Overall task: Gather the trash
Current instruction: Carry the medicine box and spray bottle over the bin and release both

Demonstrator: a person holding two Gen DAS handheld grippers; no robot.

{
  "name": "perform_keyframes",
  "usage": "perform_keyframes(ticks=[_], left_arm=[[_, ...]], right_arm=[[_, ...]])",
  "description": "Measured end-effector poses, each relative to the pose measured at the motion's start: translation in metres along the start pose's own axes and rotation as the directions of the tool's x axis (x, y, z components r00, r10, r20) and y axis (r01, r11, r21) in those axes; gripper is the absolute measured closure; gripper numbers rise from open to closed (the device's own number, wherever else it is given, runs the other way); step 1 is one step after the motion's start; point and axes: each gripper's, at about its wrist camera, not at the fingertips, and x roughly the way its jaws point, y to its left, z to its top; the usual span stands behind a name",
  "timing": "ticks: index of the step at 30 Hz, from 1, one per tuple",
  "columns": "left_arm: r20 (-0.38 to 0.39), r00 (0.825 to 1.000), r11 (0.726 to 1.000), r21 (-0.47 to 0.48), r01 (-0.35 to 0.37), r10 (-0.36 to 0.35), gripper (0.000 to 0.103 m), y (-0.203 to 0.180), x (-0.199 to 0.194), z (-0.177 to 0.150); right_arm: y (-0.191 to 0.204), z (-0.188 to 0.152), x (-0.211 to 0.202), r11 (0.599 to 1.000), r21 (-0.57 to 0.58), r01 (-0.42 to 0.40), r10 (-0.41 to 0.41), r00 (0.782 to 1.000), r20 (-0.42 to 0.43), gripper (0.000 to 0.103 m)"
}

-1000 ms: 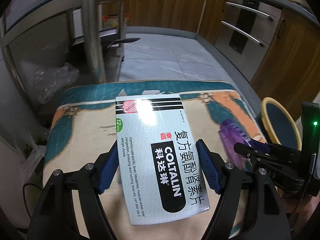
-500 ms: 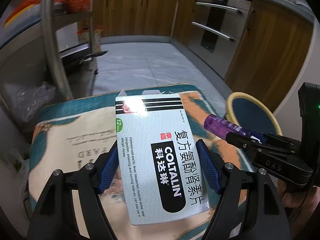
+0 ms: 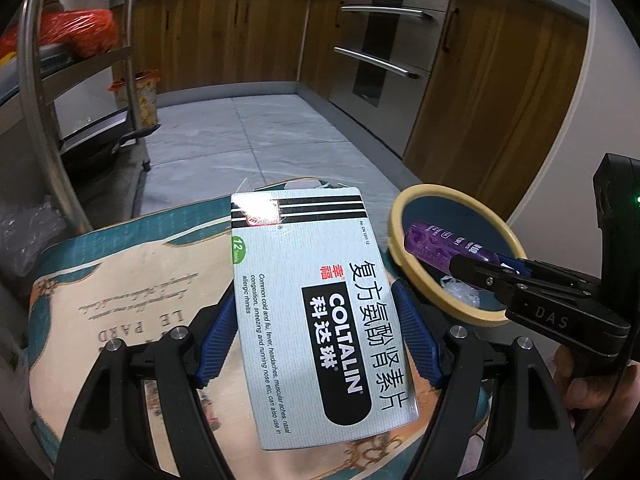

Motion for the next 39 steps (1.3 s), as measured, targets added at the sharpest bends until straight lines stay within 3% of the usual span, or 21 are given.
perform_keyframes(ticks=[14,25,32,39], left_arm=[[0.003,0.998,0.997,0.041,0.066,-0.067,0.030,-0.039,0.011,0.008],[-0.005,0.991,0.990,0.056,0.133,-0.133,0.030,-0.043,0.020,0.011],[-0.003,0.970,0.966,0.091,0.242,-0.243,0.030,-0.067,0.033,0.013],[-0.064,0.959,0.954,0.100,0.282,-0.277,0.030,-0.089,0.070,0.014]], right_arm=[[-0.034,-0.007,-0.027,0.997,0.050,0.051,-0.052,0.998,0.035,0.070],[-0.061,-0.014,-0.040,0.991,0.100,0.094,-0.099,0.994,0.039,0.070],[-0.090,-0.024,-0.043,0.980,0.142,0.139,-0.142,0.990,0.016,0.070],[-0.112,-0.034,-0.038,0.968,0.172,0.184,-0.182,0.983,-0.027,0.069]])
